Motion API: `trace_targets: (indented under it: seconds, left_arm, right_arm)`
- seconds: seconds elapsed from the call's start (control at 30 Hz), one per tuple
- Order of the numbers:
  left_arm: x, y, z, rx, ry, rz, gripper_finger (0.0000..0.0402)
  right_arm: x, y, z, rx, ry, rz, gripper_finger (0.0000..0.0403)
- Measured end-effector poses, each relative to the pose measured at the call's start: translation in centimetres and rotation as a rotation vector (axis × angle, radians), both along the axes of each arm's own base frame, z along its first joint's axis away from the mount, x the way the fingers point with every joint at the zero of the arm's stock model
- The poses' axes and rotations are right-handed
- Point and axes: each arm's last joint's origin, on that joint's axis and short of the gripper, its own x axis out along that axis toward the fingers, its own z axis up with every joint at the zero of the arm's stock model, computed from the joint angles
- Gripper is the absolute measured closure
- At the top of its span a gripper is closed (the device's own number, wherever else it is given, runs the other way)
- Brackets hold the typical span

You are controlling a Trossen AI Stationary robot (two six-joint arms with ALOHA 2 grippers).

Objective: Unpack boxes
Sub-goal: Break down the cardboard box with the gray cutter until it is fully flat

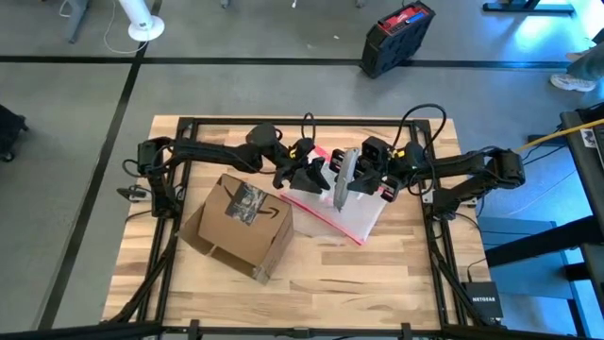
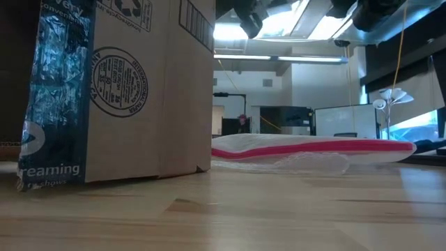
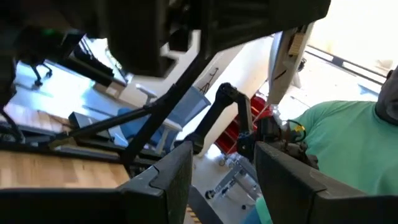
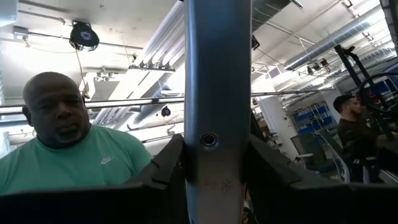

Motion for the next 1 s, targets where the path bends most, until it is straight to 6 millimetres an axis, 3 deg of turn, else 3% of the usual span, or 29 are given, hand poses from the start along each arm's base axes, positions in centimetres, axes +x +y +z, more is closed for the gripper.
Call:
trace_targets:
  seconds: [0.3,0.77,1.0]
  left_arm:
    - [-1.0,1.3,0.4,-0.035,0.015,-0.057,0.0237]
    - [-5.8,2.3,6.8,-0.003,-0.058,-0.073,0.0237]
    - [-8.5,3.5,8.5,0.062,-0.009,0.002,0.0237]
  right_arm:
    - [-0.2,0.1,0.2,-0.014,0.008,0.031,0.0278]
    - [0.3,-0.1,-0.1,-0.008,0.050,-0.026,0.0278]
    - [2.3,-0.1,2.2,-0.098,0.066,-0.007,0.0278]
